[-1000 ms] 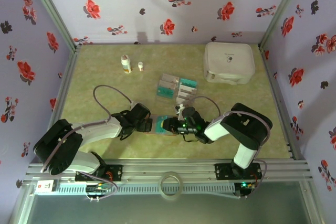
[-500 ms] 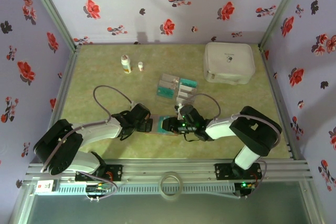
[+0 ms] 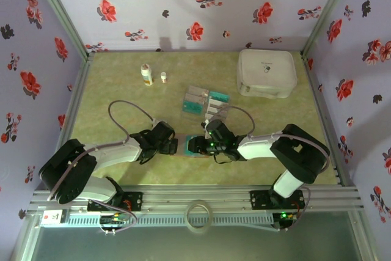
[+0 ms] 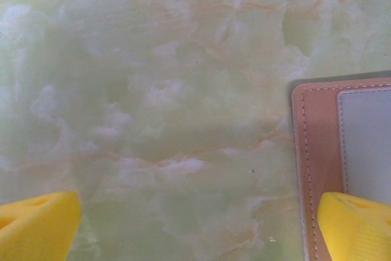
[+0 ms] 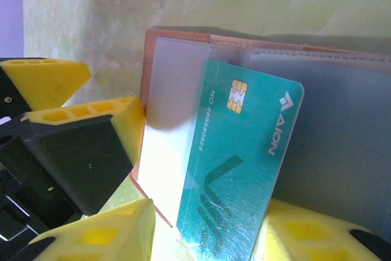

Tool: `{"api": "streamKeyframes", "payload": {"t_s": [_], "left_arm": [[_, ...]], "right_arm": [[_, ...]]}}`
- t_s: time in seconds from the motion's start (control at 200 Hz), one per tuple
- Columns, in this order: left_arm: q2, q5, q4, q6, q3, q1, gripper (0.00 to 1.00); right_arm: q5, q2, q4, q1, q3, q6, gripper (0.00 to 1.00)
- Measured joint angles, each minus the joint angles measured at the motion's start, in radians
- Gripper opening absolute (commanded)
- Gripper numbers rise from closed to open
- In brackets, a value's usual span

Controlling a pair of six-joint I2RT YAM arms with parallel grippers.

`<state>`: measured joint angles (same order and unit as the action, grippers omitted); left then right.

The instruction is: Put the credit cards into the card holder

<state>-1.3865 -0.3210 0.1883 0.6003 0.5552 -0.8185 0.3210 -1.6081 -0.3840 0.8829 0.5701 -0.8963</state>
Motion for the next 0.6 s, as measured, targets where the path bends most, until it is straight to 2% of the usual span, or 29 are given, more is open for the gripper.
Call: {"api": "streamKeyframes", "payload": {"t_s": [0.29, 0.6], "left_arm": [[0.000, 0.000, -0.002, 0.001, -0.001, -0.002, 1.00], [0.000, 0.003, -0.008, 0.007, -0.003, -0.005, 1.00]], "right_arm": [[-0.003, -0.017, 0.083, 0.003, 0.058, 0.024, 0.47], [-0.078, 0.008, 0.332, 0.007, 0.156, 0.131, 0.58]]}}
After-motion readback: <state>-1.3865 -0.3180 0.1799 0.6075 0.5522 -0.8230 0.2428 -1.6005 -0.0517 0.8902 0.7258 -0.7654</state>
